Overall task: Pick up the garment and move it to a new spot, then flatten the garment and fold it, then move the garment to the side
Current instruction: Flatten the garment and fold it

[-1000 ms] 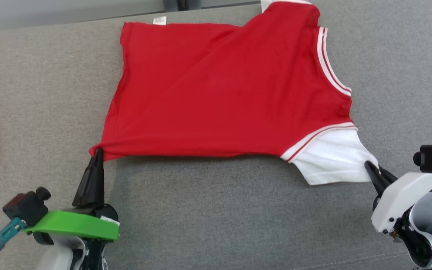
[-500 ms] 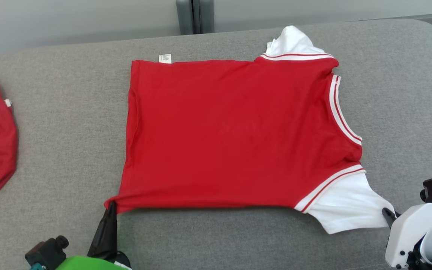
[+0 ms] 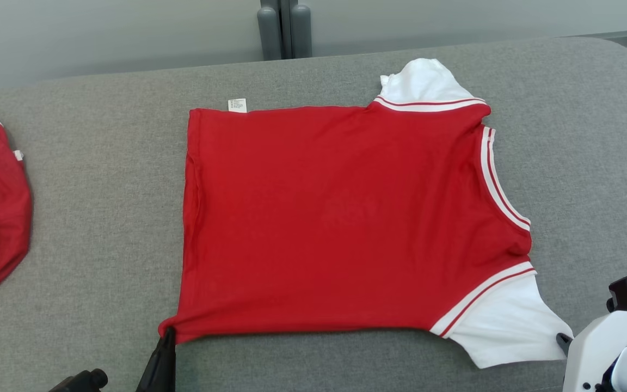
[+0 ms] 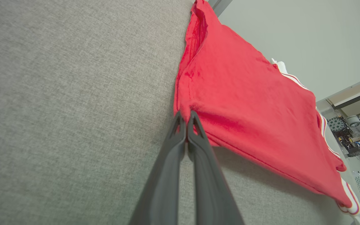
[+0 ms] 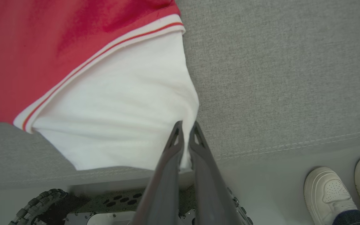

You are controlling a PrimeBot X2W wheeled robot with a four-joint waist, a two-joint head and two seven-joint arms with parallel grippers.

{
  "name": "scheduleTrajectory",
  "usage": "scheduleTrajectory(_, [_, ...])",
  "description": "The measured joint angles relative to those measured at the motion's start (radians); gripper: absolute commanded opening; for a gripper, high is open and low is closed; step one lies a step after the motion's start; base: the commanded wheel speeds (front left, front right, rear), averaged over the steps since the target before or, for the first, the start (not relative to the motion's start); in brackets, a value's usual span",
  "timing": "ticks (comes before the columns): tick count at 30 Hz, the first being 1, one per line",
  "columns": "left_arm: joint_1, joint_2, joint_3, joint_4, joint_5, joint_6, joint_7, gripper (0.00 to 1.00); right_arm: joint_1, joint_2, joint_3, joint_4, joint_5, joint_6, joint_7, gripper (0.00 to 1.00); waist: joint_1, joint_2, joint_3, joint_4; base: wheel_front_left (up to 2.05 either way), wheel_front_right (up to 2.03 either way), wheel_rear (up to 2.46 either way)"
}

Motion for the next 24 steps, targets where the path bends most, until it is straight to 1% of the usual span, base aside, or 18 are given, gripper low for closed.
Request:
scheduleTrajectory(4, [-0.002, 0.007, -0.009, -0.019, 0.01, 0.003, 0.006, 0.0, 0.002, 0.0, -0.007, -0.03, 0.003, 0.0, 0.004, 0.0, 0.0, 0.0, -0.004, 0.004, 0.0, 0.0, 0.0])
scheduleTrajectory(9, [-0.018, 0.01, -0.021, -0.044, 0.016, 0.003, 0.018, 0.0, -0.032, -0.001, 0.014, -0.053, 0.017, 0.0, -0.05, 0.0, 0.0, 0.0, -0.003, 0.002, 0.0, 0.0, 0.0])
scheduleTrajectory(14, [-0.098, 0.01, -0.041, -0.054, 0.026, 0.003, 0.05, 0.0, -0.108, -0.004, 0.049, -0.049, 0.028, 0.0, -0.085, 0.0, 0.0, 0.0, 0.002, 0.0, 0.0, 0.0, 0.0])
scheduleTrajectory(18, [-0.163, 0.005, -0.055, -0.044, 0.031, 0.003, 0.078, 0.0, -0.187, -0.031, 0.07, -0.012, 0.03, 0.0, -0.111, 0.0, 0.0, 0.0, 0.011, -0.003, 0.0, 0.0, 0.0])
scheduleTrajectory(24, [-0.271, -0.011, -0.059, 0.028, 0.036, 0.025, 0.114, 0.0, -0.316, -0.077, 0.11, 0.086, 0.042, 0.0, -0.178, 0.0, 0.0, 0.0, 0.04, -0.006, 0.0, 0.0, 0.0])
